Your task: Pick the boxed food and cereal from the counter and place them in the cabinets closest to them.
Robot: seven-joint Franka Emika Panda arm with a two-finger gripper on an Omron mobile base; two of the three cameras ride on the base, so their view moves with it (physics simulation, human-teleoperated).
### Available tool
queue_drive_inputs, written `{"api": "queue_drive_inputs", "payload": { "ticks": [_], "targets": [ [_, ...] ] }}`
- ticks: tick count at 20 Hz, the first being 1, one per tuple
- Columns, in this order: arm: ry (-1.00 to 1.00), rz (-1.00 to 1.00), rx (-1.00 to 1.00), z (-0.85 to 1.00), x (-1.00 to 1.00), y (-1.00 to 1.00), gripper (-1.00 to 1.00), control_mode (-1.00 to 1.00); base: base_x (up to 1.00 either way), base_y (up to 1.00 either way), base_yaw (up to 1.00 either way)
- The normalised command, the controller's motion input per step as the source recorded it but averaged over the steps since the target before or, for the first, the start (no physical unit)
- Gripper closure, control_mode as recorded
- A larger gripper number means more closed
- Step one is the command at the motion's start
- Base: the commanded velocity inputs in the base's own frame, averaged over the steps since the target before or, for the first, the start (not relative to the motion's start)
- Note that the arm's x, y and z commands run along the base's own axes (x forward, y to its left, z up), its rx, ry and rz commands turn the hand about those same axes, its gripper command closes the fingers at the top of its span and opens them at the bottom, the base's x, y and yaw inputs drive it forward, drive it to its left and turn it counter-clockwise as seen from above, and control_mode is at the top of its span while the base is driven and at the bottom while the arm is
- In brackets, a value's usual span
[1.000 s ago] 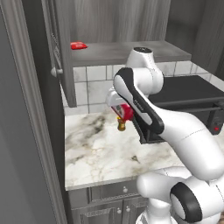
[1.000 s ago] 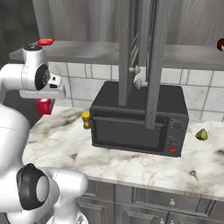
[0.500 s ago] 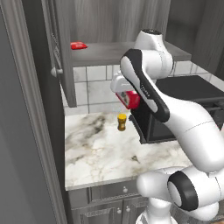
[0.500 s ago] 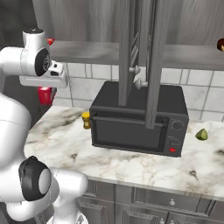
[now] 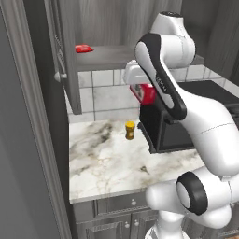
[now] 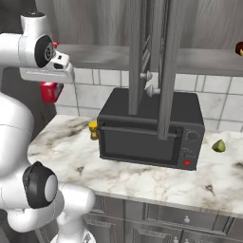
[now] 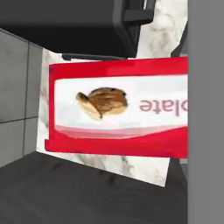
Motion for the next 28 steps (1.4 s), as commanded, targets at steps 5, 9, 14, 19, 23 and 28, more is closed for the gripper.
{"api": "queue_drive_inputs", "payload": {
  "ticks": [5,9,14,19,23,28],
  "targets": [
    [-0.12,-0.03,0.00,0.45,-0.10,-0.07,1.00,-1.00,0.00,0.00,0.00],
    [-0.12,-0.02,0.01,0.46,-0.14,-0.10,1.00,-1.00,0.00,0.00,0.00],
    [-0.10,-0.02,0.00,0.44,-0.11,-0.04,1.00,-1.00,0.00,0.00,0.00],
    [-0.11,0.00,0.02,0.39,0.00,0.00,1.00,-1.00,0.00,0.00,0.00],
    [-0.06,0.00,0.00,0.07,0.00,0.00,1.00,-1.00,0.00,0.00,0.00],
    [-0.11,0.00,0.00,0.00,0.00,0.00,1.00,-1.00,0.00,0.00,0.00]
  ]
}}
